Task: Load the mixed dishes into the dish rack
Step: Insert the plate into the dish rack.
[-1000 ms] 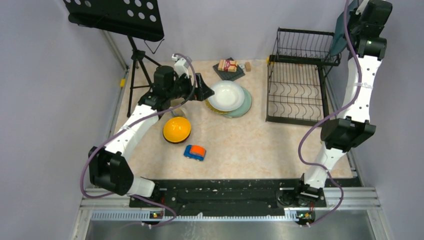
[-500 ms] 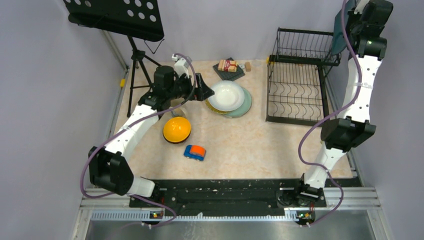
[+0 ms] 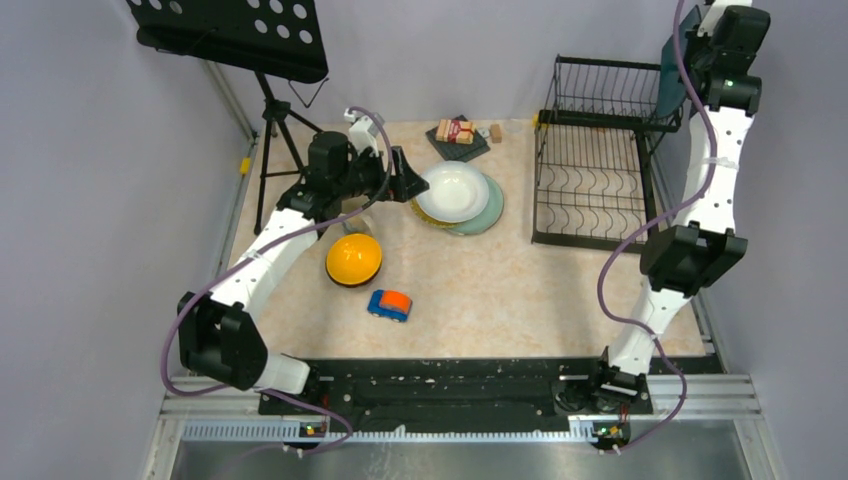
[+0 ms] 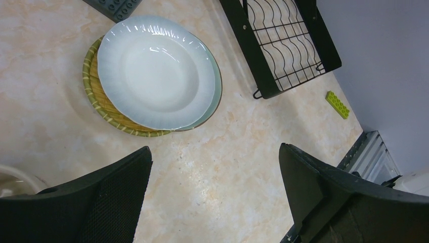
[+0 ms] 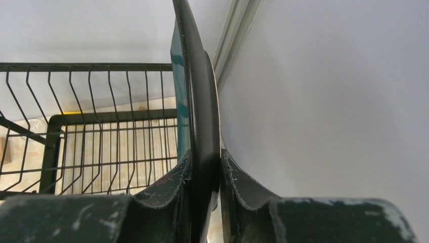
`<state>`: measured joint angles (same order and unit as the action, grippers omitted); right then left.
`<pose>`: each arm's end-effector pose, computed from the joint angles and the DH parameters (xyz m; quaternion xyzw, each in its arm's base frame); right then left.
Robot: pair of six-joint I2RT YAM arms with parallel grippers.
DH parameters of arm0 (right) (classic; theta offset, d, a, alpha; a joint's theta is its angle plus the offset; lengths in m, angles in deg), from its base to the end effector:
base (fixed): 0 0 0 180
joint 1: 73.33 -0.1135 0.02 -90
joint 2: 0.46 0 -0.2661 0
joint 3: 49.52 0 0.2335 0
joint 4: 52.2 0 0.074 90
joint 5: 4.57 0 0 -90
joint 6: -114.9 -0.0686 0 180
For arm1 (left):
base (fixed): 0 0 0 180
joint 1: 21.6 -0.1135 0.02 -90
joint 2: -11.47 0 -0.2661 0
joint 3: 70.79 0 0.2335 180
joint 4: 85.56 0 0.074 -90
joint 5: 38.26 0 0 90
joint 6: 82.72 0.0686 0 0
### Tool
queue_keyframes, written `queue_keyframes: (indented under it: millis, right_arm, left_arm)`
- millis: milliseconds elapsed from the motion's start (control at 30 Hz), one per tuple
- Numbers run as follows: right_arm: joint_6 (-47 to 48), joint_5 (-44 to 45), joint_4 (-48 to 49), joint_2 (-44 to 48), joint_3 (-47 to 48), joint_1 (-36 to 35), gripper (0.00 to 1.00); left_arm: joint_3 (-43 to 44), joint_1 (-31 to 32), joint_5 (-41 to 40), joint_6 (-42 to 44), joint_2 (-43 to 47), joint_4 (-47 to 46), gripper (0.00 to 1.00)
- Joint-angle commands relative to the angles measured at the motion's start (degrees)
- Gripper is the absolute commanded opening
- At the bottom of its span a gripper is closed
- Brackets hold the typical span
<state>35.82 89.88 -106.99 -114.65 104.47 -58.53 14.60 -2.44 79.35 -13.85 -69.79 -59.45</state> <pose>0.4298 -0.1191 0.4689 0.0505 0.7914 -0.1654 0.5863 0.3083 -0.1408 0.3429 0.1196 0.8072 -0.3728 0.4418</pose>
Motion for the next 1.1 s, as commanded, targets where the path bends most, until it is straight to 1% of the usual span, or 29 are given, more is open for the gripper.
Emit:
queue_keyframes:
  millis: [0, 267, 433, 533, 733, 1067]
  right_arm:
    - [0.6, 1.5, 9.8, 0.4, 1.3, 0.4, 0.00]
    - [-1.3, 4.6, 9.6, -1.4, 1.4, 0.4, 0.00]
    - [-3.3, 1.9, 11.3, 0.6, 2.4, 0.4, 0.00]
    - [-4.1, 1.3, 11.2, 1.8, 6.0, 0.4, 0.00]
    - [-2.8, 2.5, 14.4, 6.0, 5.3, 0.4, 0.00]
    - [-1.1, 3.5, 14.0, 6.5, 4.0, 0.4, 0.00]
  left_arm:
    - [1.5, -0.3, 0.7, -0.5, -0.8, -1.5, 0.99]
    - [1.8, -0.3, 0.7, -0.7, -1.3, -1.4, 0.99]
    - [1.9, -0.4, 0.6, -0.8, -1.8, -1.4, 0.99]
    - [2.5, -0.3, 1.3, -1.2, -2.3, -1.6, 0.99]
    - [2.2, -0.4, 1.8, -1.9, -2.4, -2.3, 0.99]
    - [1.9, -0.3, 2.2, -1.8, -2.2, -2.6, 0.99]
